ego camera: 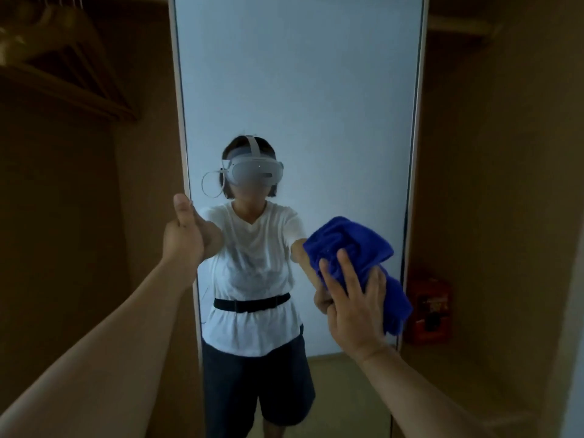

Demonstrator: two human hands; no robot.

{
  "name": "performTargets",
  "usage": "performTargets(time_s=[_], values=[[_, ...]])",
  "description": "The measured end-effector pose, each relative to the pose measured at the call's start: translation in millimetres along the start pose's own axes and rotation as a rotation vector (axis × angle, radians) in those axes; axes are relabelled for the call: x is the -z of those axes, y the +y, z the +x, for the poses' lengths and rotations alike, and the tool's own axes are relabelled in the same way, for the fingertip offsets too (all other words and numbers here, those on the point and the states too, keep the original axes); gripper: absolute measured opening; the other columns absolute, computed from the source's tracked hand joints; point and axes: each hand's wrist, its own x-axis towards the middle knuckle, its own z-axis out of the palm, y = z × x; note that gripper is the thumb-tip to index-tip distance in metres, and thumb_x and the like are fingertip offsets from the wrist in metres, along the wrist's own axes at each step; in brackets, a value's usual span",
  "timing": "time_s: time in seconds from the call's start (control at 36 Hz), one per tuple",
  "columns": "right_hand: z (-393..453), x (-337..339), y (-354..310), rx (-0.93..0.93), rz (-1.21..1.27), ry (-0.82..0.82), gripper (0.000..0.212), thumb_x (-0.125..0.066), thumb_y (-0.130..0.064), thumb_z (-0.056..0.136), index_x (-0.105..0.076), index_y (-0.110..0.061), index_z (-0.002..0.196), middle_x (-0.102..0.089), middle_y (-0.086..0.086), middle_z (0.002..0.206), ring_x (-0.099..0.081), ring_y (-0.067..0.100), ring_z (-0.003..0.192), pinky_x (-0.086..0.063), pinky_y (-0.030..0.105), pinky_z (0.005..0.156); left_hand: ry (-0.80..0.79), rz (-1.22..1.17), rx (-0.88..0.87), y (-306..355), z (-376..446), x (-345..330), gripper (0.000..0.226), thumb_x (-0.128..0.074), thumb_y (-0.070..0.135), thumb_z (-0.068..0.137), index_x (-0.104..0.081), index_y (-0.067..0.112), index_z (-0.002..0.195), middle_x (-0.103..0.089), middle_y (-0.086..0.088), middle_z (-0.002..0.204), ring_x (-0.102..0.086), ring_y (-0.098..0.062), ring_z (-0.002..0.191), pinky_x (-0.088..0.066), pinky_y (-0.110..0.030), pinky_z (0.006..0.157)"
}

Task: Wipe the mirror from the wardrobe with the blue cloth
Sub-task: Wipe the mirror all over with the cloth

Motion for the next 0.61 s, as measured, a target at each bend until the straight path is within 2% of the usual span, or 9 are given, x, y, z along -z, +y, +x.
performTargets(time_s=[0.11, 0.14, 0.19, 0.25, 0.33, 0.39, 0.5, 0.56, 0.61], values=[[3.8, 4.3, 0.3, 0.066, -0.021, -0.065, 0.053, -0.037, -0.022, 0.084, -0.037, -0.024, 0.137, -0.027, 0.006, 0.148, -0.038, 0.049, 0.110, -0.038, 0.065, 0.092, -0.045, 0.003, 0.079, 4.4, -0.3, 5.2, 0.083, -0.013, 0.076, 0.082, -0.056, 0.009, 0.109, -0.058, -0.005, 0.074, -0.056, -0.019, 0.067, -0.040, -0.030, 0.053], [7.5, 6.1, 2.3, 0.091, -0.022, -0.070, 0.053, -0.037, -0.021, 0.085, -0.036, -0.025, 0.138, -0.027, 0.006, 0.149, -0.039, 0.049, 0.110, -0.039, 0.065, 0.092, -0.069, 0.011, 0.090, 2.9, -0.9, 7.7, 0.090, -0.013, 0.077, 0.081, -0.057, 0.005, 0.112, -0.062, -0.009, 0.079, -0.060, -0.023, 0.072, -0.046, -0.033, 0.057], [20.1, 10.1, 5.6, 0.155, -0.028, -0.051, 0.054, -0.040, -0.018, 0.085, -0.036, -0.026, 0.139, -0.027, 0.006, 0.149, -0.040, 0.049, 0.109, -0.040, 0.064, 0.094, -0.138, 0.060, 0.094, -7.4, -6.1, 13.9, 0.101, -0.009, 0.079, 0.079, -0.055, 0.001, 0.122, -0.065, -0.019, 0.102, -0.063, -0.032, 0.094, -0.051, -0.041, 0.080], [43.6, 12.4, 5.3, 0.208, -0.031, -0.007, 0.061, -0.051, -0.011, 0.082, -0.039, -0.025, 0.140, -0.031, 0.008, 0.150, -0.038, 0.047, 0.110, -0.038, 0.063, 0.096, -0.198, 0.111, 0.129, -25.4, -19.2, 22.3, 0.102, -0.008, 0.081, 0.077, -0.051, 0.003, 0.127, -0.059, -0.022, 0.116, -0.057, -0.034, 0.108, -0.044, -0.046, 0.098], [84.8, 16.1, -9.4, 0.174, -0.027, 0.030, 0.066, -0.068, -0.008, 0.077, -0.048, -0.022, 0.138, -0.039, 0.010, 0.149, -0.041, 0.049, 0.114, -0.035, 0.062, 0.098, -0.292, 0.126, 0.171, -53.4, -37.7, 30.5, 0.095, -0.009, 0.078, 0.079, -0.046, 0.009, 0.133, -0.051, -0.023, 0.130, -0.047, -0.037, 0.122, -0.034, -0.051, 0.107], [101.0, 17.5, -27.3, 0.097, 0.002, 0.033, 0.063, -0.065, -0.008, 0.078, -0.050, -0.021, 0.137, -0.040, 0.010, 0.149, -0.044, 0.052, 0.115, -0.035, 0.063, 0.098, -0.329, 0.095, 0.181, -65.0, -45.2, 32.2, 0.090, -0.010, 0.075, 0.082, -0.045, 0.011, 0.135, -0.047, -0.022, 0.137, -0.042, -0.037, 0.128, -0.030, -0.051, 0.109], [95.1, 14.8, -54.4, 0.061, 0.012, 0.006, 0.051, -0.043, -0.010, 0.086, -0.053, -0.021, 0.135, -0.041, 0.009, 0.148, -0.048, 0.052, 0.113, -0.037, 0.062, 0.096, -0.305, 0.061, 0.170, -72.1, -50.6, 29.9, 0.082, -0.012, 0.071, 0.086, -0.047, 0.013, 0.132, -0.054, -0.016, 0.129, -0.049, -0.032, 0.122, -0.035, -0.046, 0.106], [79.8, 8.5, -61.2, 0.148, 0.028, 0.042, 0.049, -0.022, -0.015, 0.097, -0.057, -0.023, 0.130, -0.045, 0.007, 0.145, -0.045, 0.048, 0.111, -0.039, 0.061, 0.095, -0.256, 0.036, 0.184, -75.1, -47.8, 26.3, 0.077, -0.015, 0.068, 0.088, -0.054, 0.011, 0.120, -0.062, -0.008, 0.106, -0.058, -0.023, 0.097, -0.046, -0.035, 0.088], [57.7, -0.2, -67.5, 0.284, 0.002, 0.053, 0.048, -0.023, -0.014, 0.098, -0.059, -0.026, 0.128, -0.046, 0.004, 0.144, -0.041, 0.043, 0.111, -0.039, 0.059, 0.096, -0.210, 0.023, 0.187, -78.6, -44.7, 22.6, 0.069, -0.016, 0.067, 0.089, -0.056, 0.012, 0.103, -0.060, -0.005, 0.085, -0.056, -0.018, 0.075, -0.044, -0.028, 0.064]])
